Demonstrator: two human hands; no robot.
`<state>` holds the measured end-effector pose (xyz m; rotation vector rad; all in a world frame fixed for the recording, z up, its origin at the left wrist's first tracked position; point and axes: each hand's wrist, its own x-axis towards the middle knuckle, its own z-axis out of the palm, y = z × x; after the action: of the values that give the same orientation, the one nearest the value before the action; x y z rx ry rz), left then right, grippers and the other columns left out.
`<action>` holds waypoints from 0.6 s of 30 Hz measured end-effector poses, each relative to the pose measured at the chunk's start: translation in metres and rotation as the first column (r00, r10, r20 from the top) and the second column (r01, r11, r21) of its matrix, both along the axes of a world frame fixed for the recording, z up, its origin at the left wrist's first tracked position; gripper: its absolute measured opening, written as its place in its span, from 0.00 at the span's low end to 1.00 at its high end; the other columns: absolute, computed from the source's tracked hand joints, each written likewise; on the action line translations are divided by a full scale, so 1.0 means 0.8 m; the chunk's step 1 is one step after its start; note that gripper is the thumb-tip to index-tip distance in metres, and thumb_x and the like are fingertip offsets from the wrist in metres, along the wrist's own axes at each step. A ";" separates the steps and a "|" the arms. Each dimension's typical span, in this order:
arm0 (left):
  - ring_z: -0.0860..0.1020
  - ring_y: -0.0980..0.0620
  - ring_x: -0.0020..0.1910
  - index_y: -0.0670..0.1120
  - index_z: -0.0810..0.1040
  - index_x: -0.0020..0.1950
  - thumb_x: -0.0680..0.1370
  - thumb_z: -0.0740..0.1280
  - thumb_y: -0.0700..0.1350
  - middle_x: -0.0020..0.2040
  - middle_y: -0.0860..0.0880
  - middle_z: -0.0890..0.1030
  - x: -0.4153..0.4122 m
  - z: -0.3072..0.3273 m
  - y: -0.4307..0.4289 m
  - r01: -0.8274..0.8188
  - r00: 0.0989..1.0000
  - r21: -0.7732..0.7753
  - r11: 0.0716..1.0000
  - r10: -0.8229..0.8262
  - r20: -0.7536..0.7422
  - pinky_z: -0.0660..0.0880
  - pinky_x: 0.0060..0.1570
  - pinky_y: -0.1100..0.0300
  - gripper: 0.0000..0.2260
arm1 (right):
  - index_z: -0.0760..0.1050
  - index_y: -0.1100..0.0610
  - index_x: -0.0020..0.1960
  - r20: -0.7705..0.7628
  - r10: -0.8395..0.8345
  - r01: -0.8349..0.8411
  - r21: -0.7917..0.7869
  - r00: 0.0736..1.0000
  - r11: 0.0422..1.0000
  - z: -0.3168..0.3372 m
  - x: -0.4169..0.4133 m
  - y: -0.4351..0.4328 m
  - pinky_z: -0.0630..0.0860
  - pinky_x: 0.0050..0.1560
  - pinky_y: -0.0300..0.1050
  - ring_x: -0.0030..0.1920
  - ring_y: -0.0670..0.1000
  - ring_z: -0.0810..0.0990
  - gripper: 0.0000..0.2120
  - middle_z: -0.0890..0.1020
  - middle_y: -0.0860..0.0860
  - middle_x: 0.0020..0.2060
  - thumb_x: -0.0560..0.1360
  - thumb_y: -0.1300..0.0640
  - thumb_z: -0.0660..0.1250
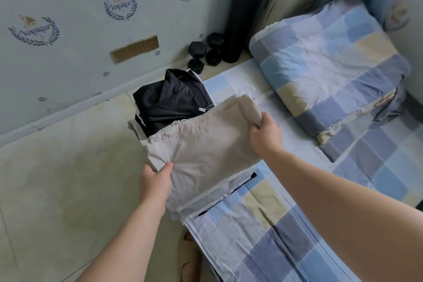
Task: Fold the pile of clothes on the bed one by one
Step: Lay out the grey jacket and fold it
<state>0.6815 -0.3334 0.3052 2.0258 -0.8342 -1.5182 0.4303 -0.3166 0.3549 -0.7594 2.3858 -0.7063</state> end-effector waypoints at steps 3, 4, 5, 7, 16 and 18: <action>0.78 0.40 0.51 0.42 0.71 0.61 0.78 0.71 0.48 0.57 0.42 0.77 -0.001 -0.001 0.002 0.127 0.980 0.052 0.991 -0.133 0.147 0.75 0.50 0.49 0.17 | 0.62 0.49 0.74 -0.035 0.052 -0.046 0.154 0.998 0.987 -0.005 0.004 0.005 0.67 0.63 0.52 0.66 0.60 0.70 0.27 0.74 0.51 0.53 0.77 0.62 0.59; 0.76 0.37 0.58 0.43 0.68 0.68 0.77 0.72 0.48 0.63 0.41 0.75 0.001 0.000 0.003 0.182 0.947 -0.014 0.983 -0.172 0.271 0.74 0.56 0.45 0.24 | 0.56 0.47 0.78 -0.154 0.133 -0.102 0.191 0.979 0.976 -0.004 0.009 0.007 0.60 0.72 0.56 0.74 0.59 0.63 0.32 0.70 0.54 0.66 0.77 0.61 0.61; 0.72 0.36 0.64 0.44 0.65 0.73 0.76 0.74 0.48 0.69 0.39 0.72 0.003 0.002 0.004 0.263 0.886 -0.123 0.957 -0.189 0.424 0.71 0.61 0.42 0.30 | 0.51 0.45 0.80 -0.288 0.241 -0.182 0.216 0.927 0.959 -0.004 0.015 0.011 0.51 0.76 0.58 0.79 0.58 0.53 0.36 0.60 0.54 0.77 0.77 0.58 0.62; 0.65 0.35 0.72 0.46 0.64 0.77 0.76 0.73 0.47 0.76 0.39 0.66 0.002 0.004 0.009 0.516 0.746 -0.354 0.780 -0.206 0.633 0.66 0.66 0.39 0.33 | 0.46 0.42 0.81 -0.443 0.473 -0.402 0.250 0.762 0.881 -0.010 0.030 0.018 0.38 0.78 0.59 0.81 0.55 0.40 0.35 0.43 0.49 0.82 0.80 0.51 0.60; 0.42 0.49 0.82 0.59 0.50 0.82 0.83 0.55 0.60 0.83 0.54 0.45 -0.025 0.004 -0.005 0.897 0.310 0.088 0.432 -0.760 0.572 0.44 0.79 0.43 0.28 | 0.47 0.39 0.81 -0.120 0.710 -0.590 0.470 0.694 0.657 -0.021 0.043 0.016 0.36 0.77 0.65 0.81 0.53 0.40 0.26 0.44 0.44 0.82 0.84 0.40 0.47; 0.40 0.50 0.81 0.59 0.50 0.82 0.83 0.56 0.60 0.83 0.54 0.44 -0.039 0.043 -0.003 0.903 0.338 0.029 0.429 -0.750 0.569 0.42 0.79 0.44 0.29 | 0.46 0.39 0.81 -0.147 0.656 -0.549 0.430 0.741 0.717 0.019 0.033 0.030 0.36 0.78 0.63 0.81 0.53 0.39 0.27 0.42 0.44 0.82 0.84 0.40 0.48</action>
<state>0.6507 -0.3360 0.3395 1.7926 -2.5133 -1.0810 0.4565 -0.2926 0.3697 -1.4623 2.1825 0.1381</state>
